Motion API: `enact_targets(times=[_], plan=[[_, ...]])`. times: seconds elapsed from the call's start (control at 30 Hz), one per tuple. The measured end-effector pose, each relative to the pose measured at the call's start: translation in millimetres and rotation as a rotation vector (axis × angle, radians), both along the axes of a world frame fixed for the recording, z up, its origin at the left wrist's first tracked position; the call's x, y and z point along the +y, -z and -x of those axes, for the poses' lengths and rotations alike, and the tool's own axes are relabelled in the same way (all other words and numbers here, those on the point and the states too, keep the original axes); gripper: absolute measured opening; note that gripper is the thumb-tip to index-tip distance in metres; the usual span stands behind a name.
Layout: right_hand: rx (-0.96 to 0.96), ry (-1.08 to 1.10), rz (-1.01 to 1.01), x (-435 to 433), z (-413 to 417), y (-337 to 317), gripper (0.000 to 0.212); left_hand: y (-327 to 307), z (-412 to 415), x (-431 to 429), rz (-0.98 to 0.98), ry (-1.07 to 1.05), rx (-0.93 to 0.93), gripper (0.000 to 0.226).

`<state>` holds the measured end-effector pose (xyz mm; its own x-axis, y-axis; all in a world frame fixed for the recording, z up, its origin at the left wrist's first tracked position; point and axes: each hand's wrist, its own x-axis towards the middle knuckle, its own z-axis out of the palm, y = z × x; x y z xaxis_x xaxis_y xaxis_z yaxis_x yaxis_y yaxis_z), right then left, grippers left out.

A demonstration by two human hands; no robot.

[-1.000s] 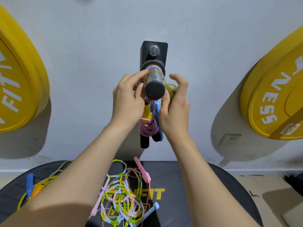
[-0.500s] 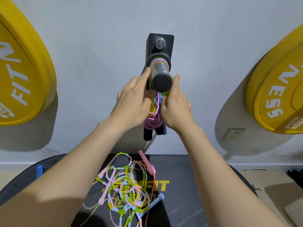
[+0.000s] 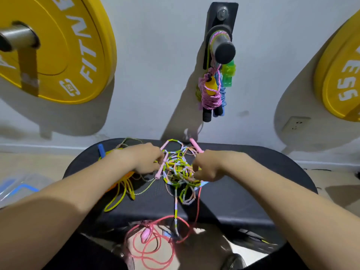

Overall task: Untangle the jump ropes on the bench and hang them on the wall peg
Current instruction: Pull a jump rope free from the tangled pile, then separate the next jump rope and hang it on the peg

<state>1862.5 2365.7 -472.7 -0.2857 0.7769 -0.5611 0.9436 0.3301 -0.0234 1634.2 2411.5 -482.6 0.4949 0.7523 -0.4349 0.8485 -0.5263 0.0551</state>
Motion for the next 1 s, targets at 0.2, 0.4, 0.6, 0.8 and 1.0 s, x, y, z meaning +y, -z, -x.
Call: enact_targets(times=[0.2,0.4,0.6,0.8,1.0], plan=[[-0.087,-0.054,-0.061,-50,19,50,0.015,61,36,-76,0.135,-0.139,-0.052,0.026],[0.046,0.248,0.042,-90,15,106,0.026,144,24,-133,0.600,-0.486,-0.136,0.034],[0.525,0.769,0.307,-152,27,184,0.051,197,-5,-163,0.454,-0.606,-0.364,0.051],[1.034,0.999,0.037,-184,36,224,0.008,217,-22,-195,0.583,-0.588,-0.787,0.041],[1.045,0.858,0.307,-179,11,197,0.023,188,-24,-177,0.729,-0.757,-0.898,0.015]])
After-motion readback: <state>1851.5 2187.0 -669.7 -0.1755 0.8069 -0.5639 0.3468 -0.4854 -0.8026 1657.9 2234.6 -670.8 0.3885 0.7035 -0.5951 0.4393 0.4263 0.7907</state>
